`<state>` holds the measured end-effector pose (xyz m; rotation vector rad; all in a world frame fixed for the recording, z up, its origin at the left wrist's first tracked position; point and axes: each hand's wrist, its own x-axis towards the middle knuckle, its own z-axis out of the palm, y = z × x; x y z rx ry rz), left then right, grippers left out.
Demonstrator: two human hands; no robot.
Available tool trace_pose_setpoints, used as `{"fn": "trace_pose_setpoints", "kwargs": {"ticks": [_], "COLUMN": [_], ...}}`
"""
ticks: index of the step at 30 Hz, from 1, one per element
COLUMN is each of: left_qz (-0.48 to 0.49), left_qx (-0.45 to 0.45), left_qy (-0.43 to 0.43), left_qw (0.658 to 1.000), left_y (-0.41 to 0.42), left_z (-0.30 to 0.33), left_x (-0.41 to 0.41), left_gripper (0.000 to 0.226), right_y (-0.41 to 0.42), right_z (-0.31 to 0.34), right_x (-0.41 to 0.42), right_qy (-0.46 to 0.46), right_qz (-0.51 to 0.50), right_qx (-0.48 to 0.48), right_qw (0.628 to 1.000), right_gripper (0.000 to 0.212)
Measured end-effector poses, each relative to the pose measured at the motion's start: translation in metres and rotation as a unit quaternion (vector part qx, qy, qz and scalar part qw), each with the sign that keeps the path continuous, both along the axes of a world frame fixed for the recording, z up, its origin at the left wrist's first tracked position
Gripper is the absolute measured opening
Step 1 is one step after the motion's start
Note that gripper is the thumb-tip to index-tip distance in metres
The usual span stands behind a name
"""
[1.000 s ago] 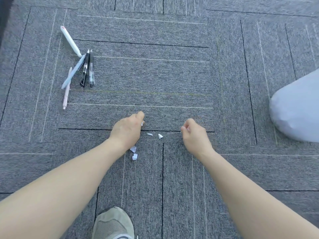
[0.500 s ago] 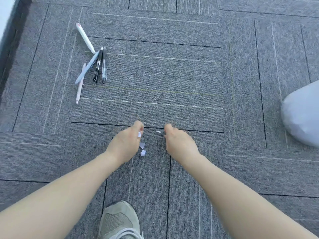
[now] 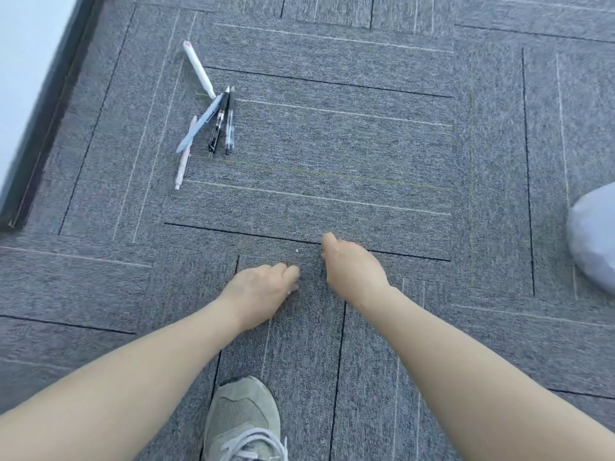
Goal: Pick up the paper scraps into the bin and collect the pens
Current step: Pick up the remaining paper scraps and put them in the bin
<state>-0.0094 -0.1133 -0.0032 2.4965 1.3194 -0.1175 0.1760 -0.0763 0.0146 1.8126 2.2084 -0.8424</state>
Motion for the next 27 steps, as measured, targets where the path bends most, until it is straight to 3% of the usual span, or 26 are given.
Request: {"fn": "trace_pose_setpoints", "kwargs": {"ticks": [3, 7, 9, 11, 23, 25, 27], "left_qz": [0.041, 0.246, 0.289, 0.305, 0.315, 0.329, 0.353], "left_qx": [-0.025, -0.075, -0.065, -0.058, -0.052, -0.049, -0.047], "left_qy": [-0.015, -0.098, -0.111, -0.121, -0.153, -0.170, -0.201], "left_qw": [0.999, 0.961, 0.949, 0.943, 0.935, 0.928, 0.913], "left_y": [0.000, 0.010, 0.014, 0.019, 0.031, 0.033, 0.039], "left_z": [0.002, 0.009, 0.010, 0.014, 0.018, 0.019, 0.024], "left_x": [0.003, -0.002, -0.007, -0.010, -0.001, -0.001, 0.002], "left_gripper": [0.005, 0.018, 0.022, 0.022, 0.023, 0.022, 0.020], "right_y": [0.004, 0.003, 0.003, 0.005, 0.012, 0.015, 0.019], "right_z": [0.005, 0.009, 0.006, 0.001, 0.000, 0.005, 0.012], "right_x": [0.002, -0.005, -0.015, -0.025, -0.045, -0.044, -0.032], "right_qy": [0.035, 0.106, 0.119, 0.113, -0.001, 0.025, 0.095], "right_qz": [-0.020, -0.019, -0.005, 0.002, 0.074, 0.035, -0.074], "right_qx": [-0.040, -0.054, -0.040, -0.032, 0.000, -0.033, -0.046], "right_qw": [0.998, 0.993, 0.992, 0.993, 0.997, 0.999, 0.992], "right_gripper": [0.004, 0.012, 0.010, 0.005, 0.020, 0.016, 0.004]}}
